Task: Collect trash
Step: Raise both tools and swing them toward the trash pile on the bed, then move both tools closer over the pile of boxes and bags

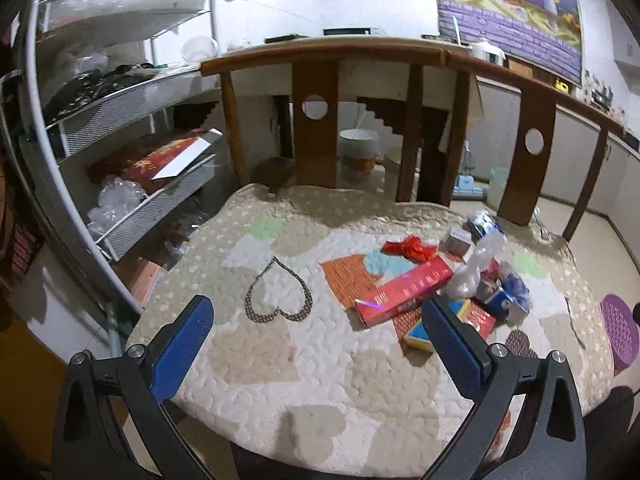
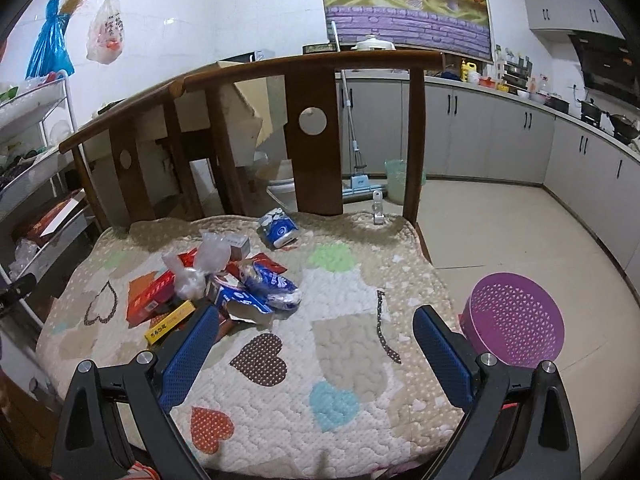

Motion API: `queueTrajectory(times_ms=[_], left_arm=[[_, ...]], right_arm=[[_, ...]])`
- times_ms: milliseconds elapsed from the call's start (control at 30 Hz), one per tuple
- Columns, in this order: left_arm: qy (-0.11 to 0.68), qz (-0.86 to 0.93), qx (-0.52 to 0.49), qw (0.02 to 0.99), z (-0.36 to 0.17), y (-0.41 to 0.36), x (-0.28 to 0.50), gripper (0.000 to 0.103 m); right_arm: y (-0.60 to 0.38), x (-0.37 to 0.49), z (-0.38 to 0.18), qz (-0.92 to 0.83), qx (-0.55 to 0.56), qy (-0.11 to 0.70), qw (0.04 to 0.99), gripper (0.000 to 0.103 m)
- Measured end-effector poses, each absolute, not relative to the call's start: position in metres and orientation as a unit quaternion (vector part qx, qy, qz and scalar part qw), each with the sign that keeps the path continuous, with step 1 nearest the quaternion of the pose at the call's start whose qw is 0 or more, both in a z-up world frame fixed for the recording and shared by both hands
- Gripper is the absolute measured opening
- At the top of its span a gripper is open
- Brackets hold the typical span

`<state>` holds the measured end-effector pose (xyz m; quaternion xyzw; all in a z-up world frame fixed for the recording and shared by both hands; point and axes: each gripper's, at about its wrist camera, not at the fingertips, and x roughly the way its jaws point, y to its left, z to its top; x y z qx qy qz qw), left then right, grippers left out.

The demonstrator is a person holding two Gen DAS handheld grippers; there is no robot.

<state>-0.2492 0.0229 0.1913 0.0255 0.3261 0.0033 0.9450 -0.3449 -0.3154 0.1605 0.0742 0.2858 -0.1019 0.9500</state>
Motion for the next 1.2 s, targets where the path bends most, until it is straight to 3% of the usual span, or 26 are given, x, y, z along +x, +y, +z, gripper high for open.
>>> queueTrajectory(times_ms=[467, 1200], left_arm=[[0.324, -0.021, 0.04, 0.945, 0.183, 0.018, -0.251, 0.103], [0.383, -0.013, 0.035, 0.923, 0.14, 0.022, -0.238, 0.103]], right_arm=[[-0.305, -0.343, 0.153, -0.073, 0.066, 0.299, 0.949, 0.099], [-0.293, -0.334, 0.129, -0.043, 0.063, 0.338, 0.938, 0.099]])
